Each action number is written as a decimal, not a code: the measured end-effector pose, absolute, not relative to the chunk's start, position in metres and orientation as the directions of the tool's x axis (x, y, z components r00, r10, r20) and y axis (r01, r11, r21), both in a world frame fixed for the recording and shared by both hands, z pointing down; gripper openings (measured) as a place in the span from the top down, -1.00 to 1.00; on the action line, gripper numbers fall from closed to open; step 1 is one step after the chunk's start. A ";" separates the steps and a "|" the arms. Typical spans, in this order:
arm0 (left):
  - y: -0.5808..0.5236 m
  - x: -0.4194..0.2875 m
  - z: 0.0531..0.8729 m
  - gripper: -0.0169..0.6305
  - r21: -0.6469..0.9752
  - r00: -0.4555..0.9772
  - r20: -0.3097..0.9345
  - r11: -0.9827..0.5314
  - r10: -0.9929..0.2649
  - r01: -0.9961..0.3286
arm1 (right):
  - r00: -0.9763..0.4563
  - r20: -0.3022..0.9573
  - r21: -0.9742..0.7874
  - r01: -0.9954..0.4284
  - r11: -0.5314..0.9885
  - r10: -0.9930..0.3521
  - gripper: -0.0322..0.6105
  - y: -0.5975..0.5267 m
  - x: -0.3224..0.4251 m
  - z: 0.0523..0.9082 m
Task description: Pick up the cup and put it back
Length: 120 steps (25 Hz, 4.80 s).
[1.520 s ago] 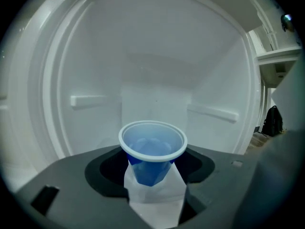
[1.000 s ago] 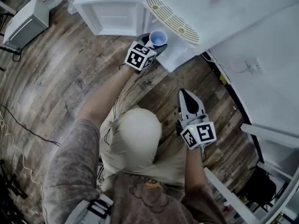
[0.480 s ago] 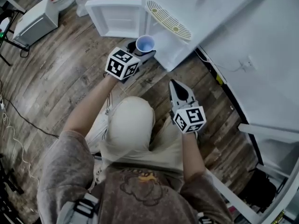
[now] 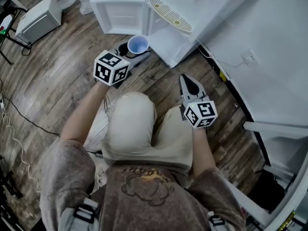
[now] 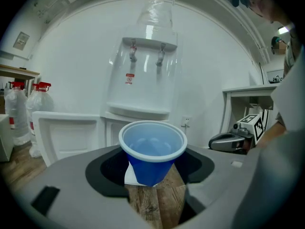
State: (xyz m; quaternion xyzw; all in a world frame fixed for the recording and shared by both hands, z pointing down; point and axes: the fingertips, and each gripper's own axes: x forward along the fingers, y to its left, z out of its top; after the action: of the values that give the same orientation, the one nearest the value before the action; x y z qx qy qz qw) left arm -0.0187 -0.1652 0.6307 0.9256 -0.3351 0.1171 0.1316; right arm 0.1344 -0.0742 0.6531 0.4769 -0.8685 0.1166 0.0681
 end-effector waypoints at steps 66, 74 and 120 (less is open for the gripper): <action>-0.325 0.095 0.844 0.05 0.148 0.786 0.379 -0.807 -0.488 -0.572 | -0.533 0.171 -0.176 -0.844 0.506 -0.829 0.89 -0.106 0.101 0.647; -0.352 0.129 0.889 0.05 0.146 0.779 0.395 -0.804 -0.487 -0.576 | -0.484 0.186 -0.175 -0.873 0.456 -0.855 0.89 -0.113 0.114 0.655; -0.342 0.108 0.860 -0.20 0.111 0.736 0.430 -0.778 -0.523 -0.618 | -0.411 0.202 -0.133 -0.911 0.391 -0.889 0.89 -0.100 0.142 0.654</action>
State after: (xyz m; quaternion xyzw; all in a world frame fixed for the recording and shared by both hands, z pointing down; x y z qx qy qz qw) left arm 0.1080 -0.3424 0.8602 0.9234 -0.3089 0.1913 0.1241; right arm 0.1416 -0.0996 0.6536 0.5404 -0.8326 0.1116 0.0488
